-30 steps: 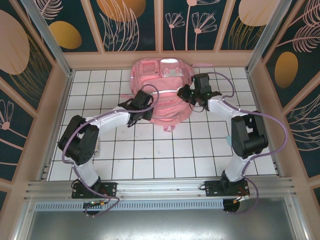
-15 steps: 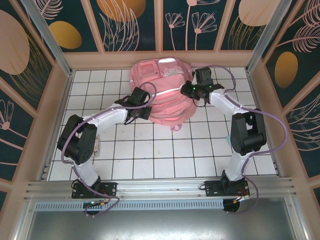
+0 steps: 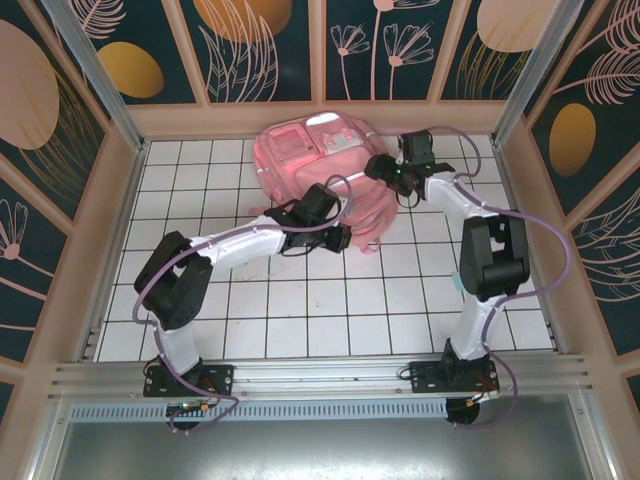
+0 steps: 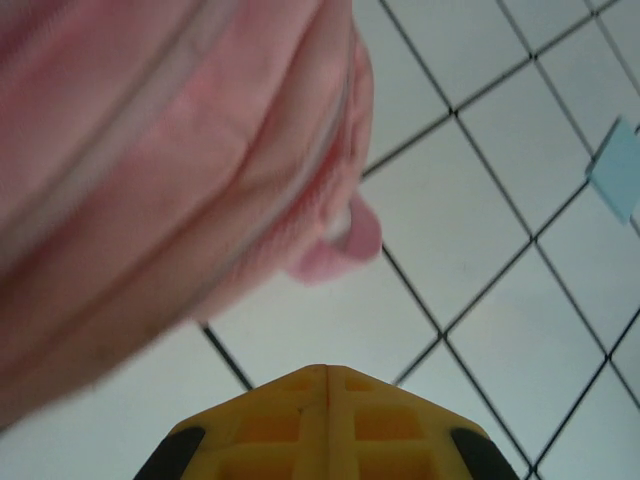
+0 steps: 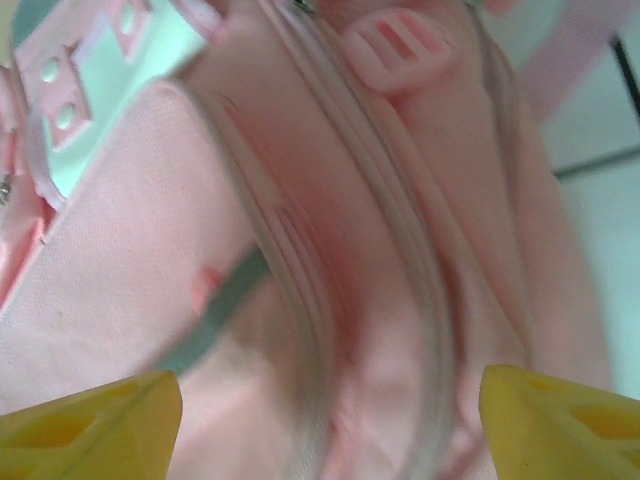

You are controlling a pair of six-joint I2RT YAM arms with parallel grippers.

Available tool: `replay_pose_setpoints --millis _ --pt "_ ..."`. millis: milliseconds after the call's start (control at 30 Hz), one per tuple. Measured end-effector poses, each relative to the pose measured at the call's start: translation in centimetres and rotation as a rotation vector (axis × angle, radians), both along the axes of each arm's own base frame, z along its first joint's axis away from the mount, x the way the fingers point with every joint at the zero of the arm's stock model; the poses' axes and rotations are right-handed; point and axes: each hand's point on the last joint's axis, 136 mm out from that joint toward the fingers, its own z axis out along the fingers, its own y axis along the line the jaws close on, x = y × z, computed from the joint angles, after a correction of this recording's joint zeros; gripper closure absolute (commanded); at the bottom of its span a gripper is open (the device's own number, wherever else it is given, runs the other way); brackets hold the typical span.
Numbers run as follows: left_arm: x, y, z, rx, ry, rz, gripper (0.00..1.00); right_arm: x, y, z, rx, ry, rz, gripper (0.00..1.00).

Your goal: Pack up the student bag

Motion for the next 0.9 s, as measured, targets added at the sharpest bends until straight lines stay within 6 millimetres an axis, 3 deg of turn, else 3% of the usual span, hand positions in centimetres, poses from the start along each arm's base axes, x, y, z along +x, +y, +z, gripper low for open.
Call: replay_pose_setpoints --millis 133,233,267,367,467,600,633,767,900 --pt "2.0 -0.1 1.2 0.005 -0.061 0.054 1.0 -2.9 -0.6 0.9 0.038 0.009 -0.028 0.21" --pt "3.3 0.8 1.5 0.036 -0.103 0.125 1.0 -3.7 0.0 2.2 0.115 -0.013 -0.034 0.24" --pt "3.7 1.2 1.5 0.045 -0.113 0.154 0.95 -3.9 0.4 2.6 0.148 -0.022 -0.032 0.26" --pt "5.0 3.1 2.4 0.029 -0.144 0.255 0.72 -4.3 2.0 2.6 0.236 -0.014 -0.022 0.29" --pt "6.4 5.8 4.1 -0.027 -0.167 0.37 0.38 -4.7 4.1 2.4 0.308 0.004 0.0 0.32" --pt "7.8 9.0 6.0 -0.104 -0.193 0.5 0.16 -4.7 6.2 2.2 0.379 0.012 0.023 0.34" --pt "8.0 9.5 6.3 -0.116 -0.198 0.521 0.04 -4.7 6.6 1.9 0.396 0.02 0.023 0.34" --pt "7.9 10.4 6.2 -0.144 -0.192 0.557 0.01 -4.3 7.2 0.6 0.432 0.054 0.017 0.33" --pt "7.6 10.9 4.9 -0.138 -0.17 0.571 0.01 -4.6 7.4 -0.2 0.44 0.083 0.006 0.31"
